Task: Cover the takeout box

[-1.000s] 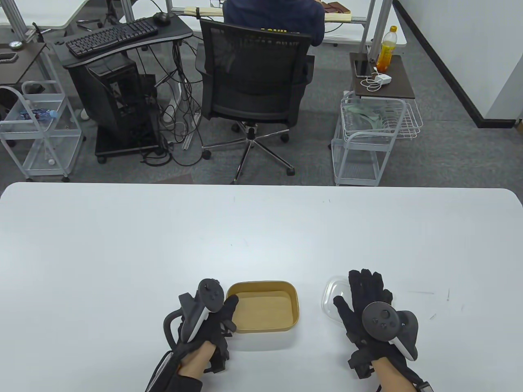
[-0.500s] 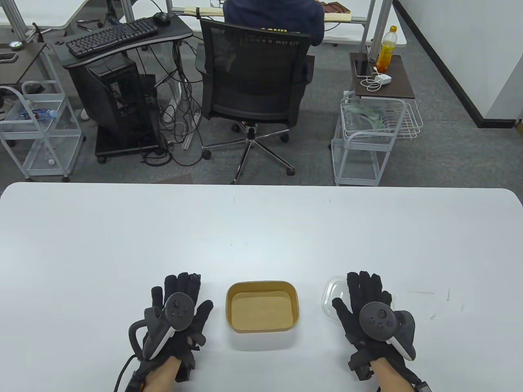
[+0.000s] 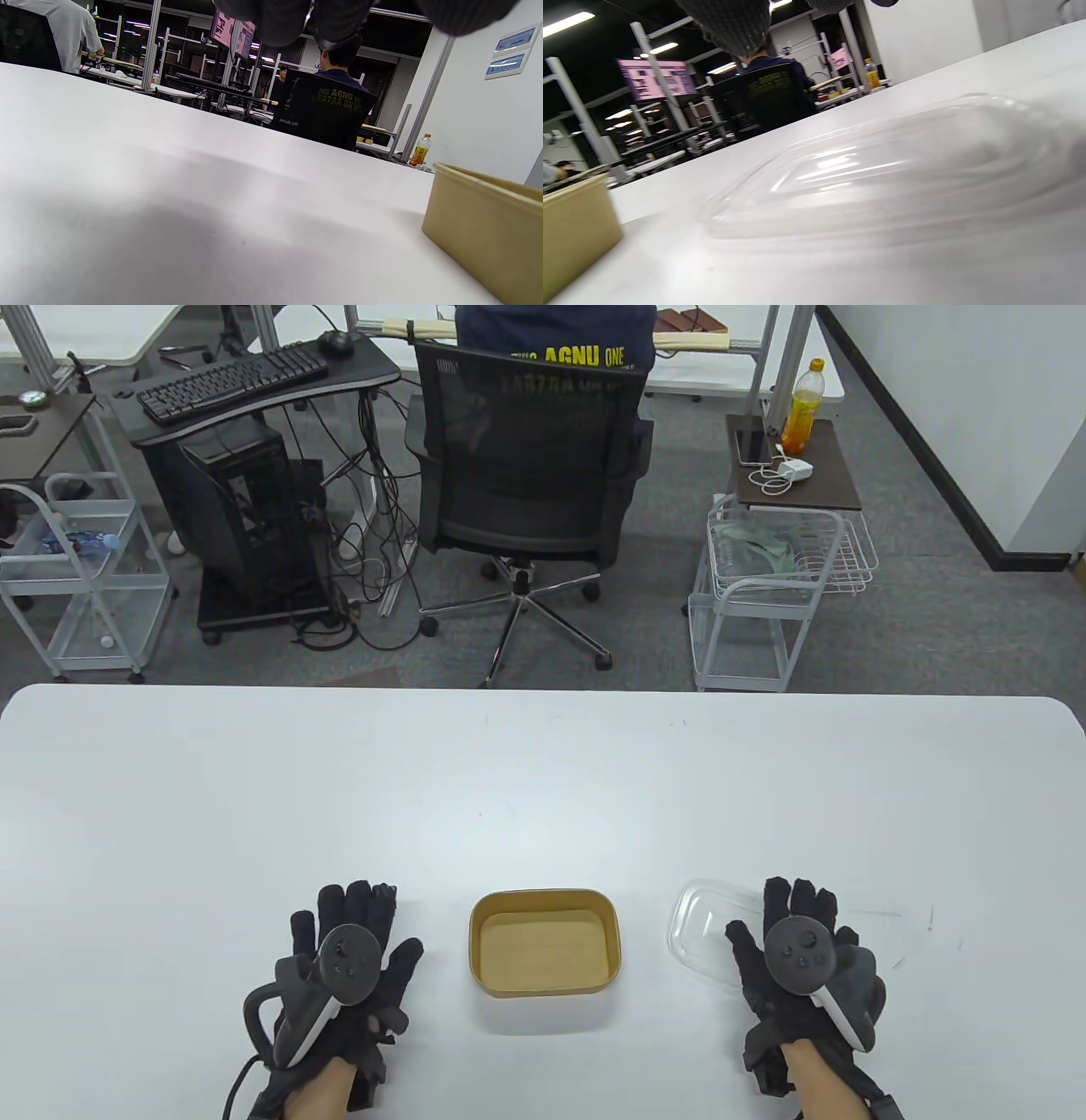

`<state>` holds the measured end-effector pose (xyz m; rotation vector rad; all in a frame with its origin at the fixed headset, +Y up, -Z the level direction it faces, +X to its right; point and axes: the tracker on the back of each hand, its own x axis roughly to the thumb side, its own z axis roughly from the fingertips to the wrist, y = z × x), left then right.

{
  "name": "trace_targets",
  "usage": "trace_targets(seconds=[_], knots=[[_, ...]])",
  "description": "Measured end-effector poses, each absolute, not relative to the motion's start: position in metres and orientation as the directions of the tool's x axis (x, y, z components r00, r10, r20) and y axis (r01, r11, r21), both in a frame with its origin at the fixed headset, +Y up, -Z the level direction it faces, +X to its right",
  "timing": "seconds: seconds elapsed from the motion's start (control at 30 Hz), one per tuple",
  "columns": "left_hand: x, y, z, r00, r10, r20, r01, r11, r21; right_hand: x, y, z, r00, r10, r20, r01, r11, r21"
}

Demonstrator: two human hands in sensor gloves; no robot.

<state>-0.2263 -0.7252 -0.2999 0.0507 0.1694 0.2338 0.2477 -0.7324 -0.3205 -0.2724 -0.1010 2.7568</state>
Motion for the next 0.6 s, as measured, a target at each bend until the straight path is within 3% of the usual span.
trace_targets(seconds=[0.13,0.27,0.6], knots=[[-0.223,-0.725,-0.299,0.961,0.235,-0.148,-0.228,0.972,0.063,0.265,-0.733,-0.321,-0.885,0.32,-0.338,-0.306,-0.947,-0.096],[-0.22,-0.726,-0.299,0.964,0.228,-0.141,-0.222,0.974,0.055,0.28,-0.739,-0.323,-0.85,0.23,-0.473,-0.265,-0.964,0.007],[-0.217,-0.728,-0.299,0.965,0.221,-0.142,-0.218,0.975,0.034,0.291,-0.761,-0.33,-0.804,0.184,-0.565,-0.301,-0.946,0.12]])
